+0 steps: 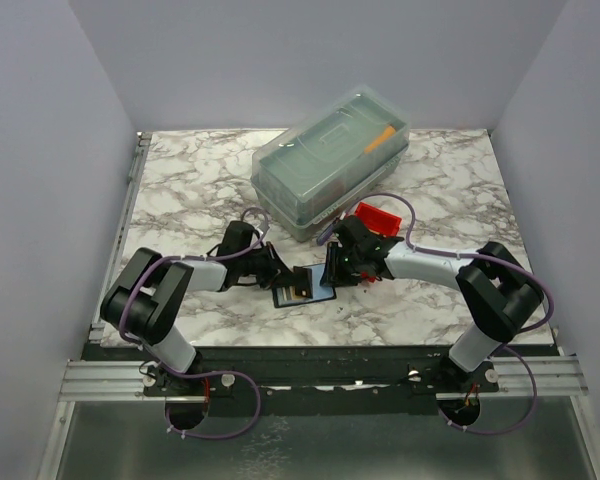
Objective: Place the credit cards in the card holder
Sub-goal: Insert the credit card into the card slot.
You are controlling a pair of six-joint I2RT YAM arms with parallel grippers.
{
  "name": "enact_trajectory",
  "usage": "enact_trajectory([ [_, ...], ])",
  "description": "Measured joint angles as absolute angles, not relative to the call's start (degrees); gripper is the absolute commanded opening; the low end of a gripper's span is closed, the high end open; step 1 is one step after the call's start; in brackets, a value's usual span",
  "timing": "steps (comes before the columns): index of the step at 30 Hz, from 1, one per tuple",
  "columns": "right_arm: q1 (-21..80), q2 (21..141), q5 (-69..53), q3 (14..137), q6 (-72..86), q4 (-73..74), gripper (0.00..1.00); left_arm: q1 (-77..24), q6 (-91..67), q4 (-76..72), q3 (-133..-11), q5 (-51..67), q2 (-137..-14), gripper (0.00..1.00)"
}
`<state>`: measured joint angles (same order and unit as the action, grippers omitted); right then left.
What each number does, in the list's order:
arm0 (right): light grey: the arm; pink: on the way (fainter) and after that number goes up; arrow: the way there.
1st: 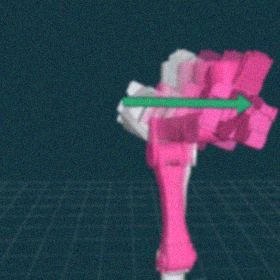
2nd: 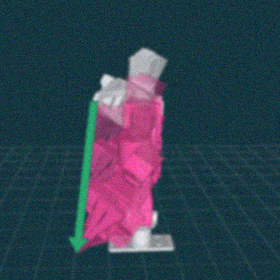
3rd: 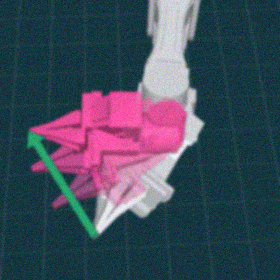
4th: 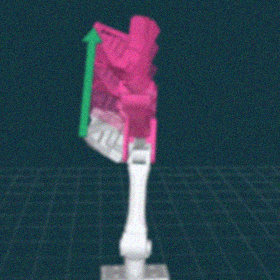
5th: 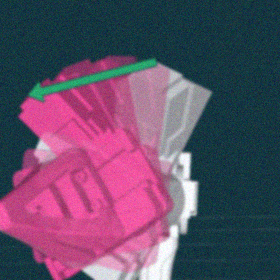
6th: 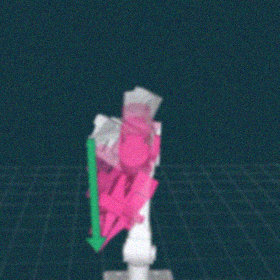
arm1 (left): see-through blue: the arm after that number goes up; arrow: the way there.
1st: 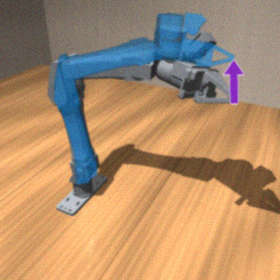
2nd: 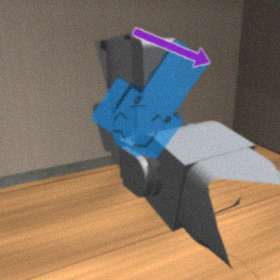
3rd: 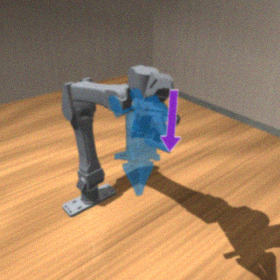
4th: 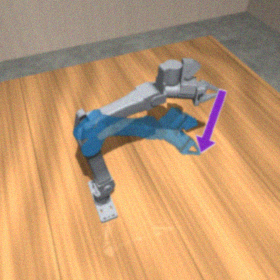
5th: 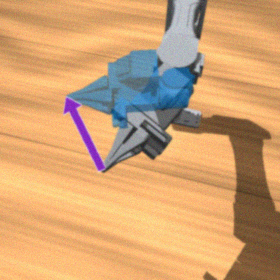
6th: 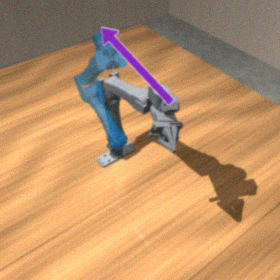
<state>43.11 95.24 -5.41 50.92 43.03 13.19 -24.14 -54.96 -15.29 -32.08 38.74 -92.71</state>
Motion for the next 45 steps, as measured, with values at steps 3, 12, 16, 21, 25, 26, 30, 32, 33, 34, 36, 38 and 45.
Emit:
enact_trajectory([
  [3,43.11,95.13,-5.28,51.0,43.51,13.54,0.41,-24.38,-56.97,-16.69,-30.76,36.88,-91.68,0.0],
  [12,43.05,94.35,-4.75,49.93,45.95,12.75,0.43,-24.99,-59.11,-18.15,-29.58,33.8,-90.3,0.0],
  [16,43.0,92.92,-4.75,48.42,47.18,11.88,0.46,-25.36,-59.51,-18.98,-29.43,33.8,-90.35,0.0],
  [21,42.98,89.97,-4.8,45.41,48.14,13.47,0.47,-26.41,-60.38,-20.82,-29.43,33.8,-91.55,0.0],
  [25,43.0,88.9,-4.8,44.16,48.56,13.3,0.34,-27.22,-61.21,-22.83,-29.04,33.69,-92.16,0.0],
  [26,42.98,88.86,-4.82,43.88,48.6,12.97,0.25,-27.38,-61.34,-23.16,-28.88,33.54,-92.16,0.0],
  [30,42.61,89.43,-5.65,43.0,48.62,11.62,0.1,-28.23,-62.37,-25.08,-28.56,32.82,-92.95,0.0],
  [32,42.28,89.6,-6.35,42.76,48.75,11.16,0.08,-28.97,-62.87,-26.15,-28.56,31.86,-93.45,0.0],
  [33,42.24,89.6,-6.74,42.44,48.93,10.55,0.06,-29.34,-63.02,-26.59,-28.53,31.31,-93.56,0.0],
  [34,42.24,89.6,-7.01,42.17,49.1,9.93,0.04,-29.78,-63.18,-27.0,-28.53,30.57,-93.6,0.01],
  [36,42.26,89.6,-7.4,41.78,49.47,9.08,0.03,-30.5,-63.44,-27.62,-28.53,29.08,-93.62,0.06],
  [38,42.24,89.6,-7.62,41.54,49.54,8.64,0.02,-31.29,-63.77,-28.12,-28.51,27.66,-93.6,0.15],
  [45,42.24,89.6,-8.12,40.95,49.63,7.42,0.0,-33.89,-63.44,-28.18,-28.75,23.92,-94.37,0.25],
])
